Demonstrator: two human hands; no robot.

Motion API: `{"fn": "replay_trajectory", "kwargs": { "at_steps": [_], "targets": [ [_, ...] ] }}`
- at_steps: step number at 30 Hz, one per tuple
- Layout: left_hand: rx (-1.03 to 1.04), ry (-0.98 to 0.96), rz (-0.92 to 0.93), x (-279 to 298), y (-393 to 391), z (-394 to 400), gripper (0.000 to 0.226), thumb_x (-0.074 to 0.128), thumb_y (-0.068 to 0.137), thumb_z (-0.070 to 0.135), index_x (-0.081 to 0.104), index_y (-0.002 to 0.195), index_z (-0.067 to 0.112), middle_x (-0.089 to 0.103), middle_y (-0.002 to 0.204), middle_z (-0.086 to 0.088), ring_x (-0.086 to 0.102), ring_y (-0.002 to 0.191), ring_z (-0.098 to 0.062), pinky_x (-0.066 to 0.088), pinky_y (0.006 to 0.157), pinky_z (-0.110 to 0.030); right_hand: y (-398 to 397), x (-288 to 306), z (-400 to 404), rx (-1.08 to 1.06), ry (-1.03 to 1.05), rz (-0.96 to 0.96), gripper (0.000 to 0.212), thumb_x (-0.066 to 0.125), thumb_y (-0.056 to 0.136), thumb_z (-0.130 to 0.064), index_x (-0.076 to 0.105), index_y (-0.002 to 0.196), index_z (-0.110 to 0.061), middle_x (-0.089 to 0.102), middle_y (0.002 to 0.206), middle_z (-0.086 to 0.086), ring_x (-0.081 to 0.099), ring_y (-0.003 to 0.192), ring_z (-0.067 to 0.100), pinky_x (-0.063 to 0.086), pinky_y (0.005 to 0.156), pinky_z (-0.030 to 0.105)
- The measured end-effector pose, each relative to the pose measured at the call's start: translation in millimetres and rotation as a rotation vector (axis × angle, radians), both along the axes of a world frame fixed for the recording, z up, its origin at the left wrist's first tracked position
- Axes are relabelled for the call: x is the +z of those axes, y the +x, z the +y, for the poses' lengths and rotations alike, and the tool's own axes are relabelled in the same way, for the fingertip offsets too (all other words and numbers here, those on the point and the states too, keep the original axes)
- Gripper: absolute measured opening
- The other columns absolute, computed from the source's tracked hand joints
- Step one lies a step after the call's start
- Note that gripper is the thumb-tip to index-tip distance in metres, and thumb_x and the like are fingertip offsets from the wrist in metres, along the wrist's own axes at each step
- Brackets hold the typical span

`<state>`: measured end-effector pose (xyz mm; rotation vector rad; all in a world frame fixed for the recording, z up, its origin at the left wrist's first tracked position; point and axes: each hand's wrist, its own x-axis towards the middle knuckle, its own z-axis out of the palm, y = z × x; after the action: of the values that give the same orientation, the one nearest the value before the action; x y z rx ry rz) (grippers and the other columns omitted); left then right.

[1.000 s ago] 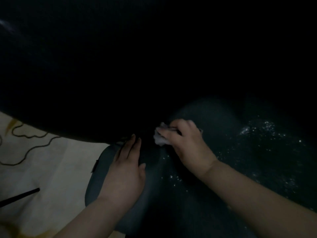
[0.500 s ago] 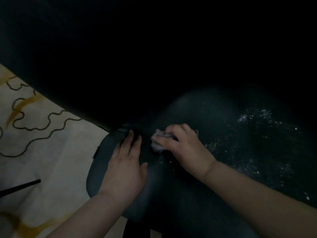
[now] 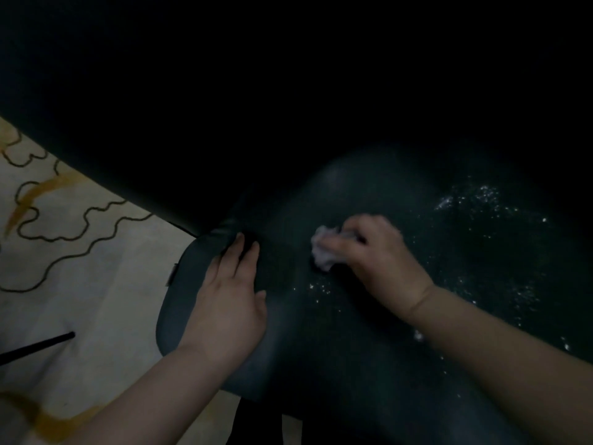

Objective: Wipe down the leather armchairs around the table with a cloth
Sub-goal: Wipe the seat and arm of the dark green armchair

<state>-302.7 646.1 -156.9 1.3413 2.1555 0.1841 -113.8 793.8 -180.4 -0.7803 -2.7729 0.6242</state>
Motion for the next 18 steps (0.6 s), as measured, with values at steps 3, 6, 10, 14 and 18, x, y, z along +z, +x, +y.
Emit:
{"fn": "replay_trajectory", "kwargs": {
  "at_steps": [3,6,10,14,18],
  "targets": [
    [-0.039,-0.007,-0.017,2,3,0,0.079,0.058,0.092,0.037,0.012,0.155,0.024,-0.002,0.162,0.005,0.005,0.146,-0.019,-0.005,0.113,-0.021,-17,0,10,-0.327,-0.065,0.053,0.042,0.071,0.079,-0.004,0.067,0.118,-0.018,0.055,0.100,0.020,0.050,0.086,0.037,0.049,0.072,0.046],
    [-0.060,0.000,-0.009,1,7,4,0.086,0.059,0.088,0.048,0.008,0.155,0.028,-0.007,0.162,0.007,0.001,0.145,-0.017,0.000,0.115,-0.025,-37,3,-22,-0.327,-0.126,0.082,0.040,0.066,0.081,-0.008,0.066,0.119,-0.020,0.055,0.104,0.018,0.049,0.089,0.036,0.047,0.074,0.046],
    [-0.105,-0.012,0.012,-3,5,1,0.096,0.063,0.083,0.053,0.002,0.154,0.031,-0.013,0.161,0.009,-0.003,0.143,-0.011,0.000,0.114,-0.025,-5,9,-36,-0.005,-0.123,-0.008,0.044,0.074,0.079,-0.012,0.066,0.120,-0.024,0.059,0.103,0.017,0.054,0.088,0.036,0.046,0.075,0.043],
    [-0.186,-0.042,0.021,-6,-5,-5,0.110,0.072,0.076,0.054,-0.001,0.154,0.031,-0.016,0.160,0.010,-0.003,0.147,-0.017,-0.002,0.115,-0.025,-4,5,-15,-0.213,-0.089,0.031,0.043,0.073,0.077,-0.004,0.068,0.118,-0.017,0.056,0.097,0.022,0.052,0.084,0.038,0.050,0.070,0.047],
    [-0.228,-0.061,0.034,-6,-8,-4,0.119,0.078,0.069,0.052,-0.002,0.154,0.029,-0.018,0.160,0.008,-0.005,0.147,-0.017,-0.004,0.114,-0.023,-38,3,-43,-0.309,-0.139,0.109,0.041,0.074,0.078,-0.020,0.067,0.119,-0.018,0.056,0.103,0.018,0.051,0.088,0.035,0.049,0.074,0.044]
  ]
}}
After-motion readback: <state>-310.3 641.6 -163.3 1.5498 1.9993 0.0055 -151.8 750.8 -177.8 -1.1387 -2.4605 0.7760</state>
